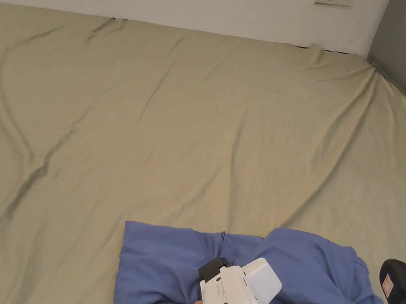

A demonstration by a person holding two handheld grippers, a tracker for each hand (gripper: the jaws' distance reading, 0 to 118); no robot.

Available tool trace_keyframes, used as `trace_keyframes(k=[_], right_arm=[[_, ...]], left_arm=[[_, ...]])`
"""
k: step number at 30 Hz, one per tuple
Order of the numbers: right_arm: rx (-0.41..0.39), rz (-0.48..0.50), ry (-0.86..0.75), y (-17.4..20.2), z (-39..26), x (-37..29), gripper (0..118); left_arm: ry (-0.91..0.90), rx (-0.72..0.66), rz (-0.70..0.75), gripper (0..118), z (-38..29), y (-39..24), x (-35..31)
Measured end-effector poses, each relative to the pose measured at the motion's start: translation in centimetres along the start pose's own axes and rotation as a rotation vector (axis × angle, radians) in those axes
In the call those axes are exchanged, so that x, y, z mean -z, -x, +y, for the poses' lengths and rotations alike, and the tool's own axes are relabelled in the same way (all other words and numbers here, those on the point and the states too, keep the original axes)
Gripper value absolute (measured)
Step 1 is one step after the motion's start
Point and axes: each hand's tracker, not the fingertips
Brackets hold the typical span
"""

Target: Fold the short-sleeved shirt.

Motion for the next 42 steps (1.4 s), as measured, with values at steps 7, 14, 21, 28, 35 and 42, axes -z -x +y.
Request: trace_keyframes(k=[7,14,21,28,35,42], right_arm=[[-0.004,0.039,-0.003,1.3,0.1,0.4,2],[0.008,0.095,0.006,2.7,-0.4,1.4,2],[0.017,0.138,0.03,3.6,-0.3,2.7,2],[0.004,0.124,0.071,3.6,-0.5,4.2,2],[0.031,0.108,0.088,3.2,-0.7,4.7,2],[0.053,0.114,0.093,3.3,-0.7,5.1,2]], left_arm=[[0.003,-0.475,-0.218,0,-3.3,9.8,-3.1],[-0.059,-1.006,-0.403,70,-12.9,20.4,-3.6],[0.017,-1.487,-0.718,112,-21.1,21.6,2.0],[-0.051,-1.624,-1.091,111,-21.4,20.9,6.8],[-0.007,-1.518,-1.089,103,-17.3,19.5,8.5],[0.111,-1.266,-0.767,10,-16.8,21.6,6.1]])
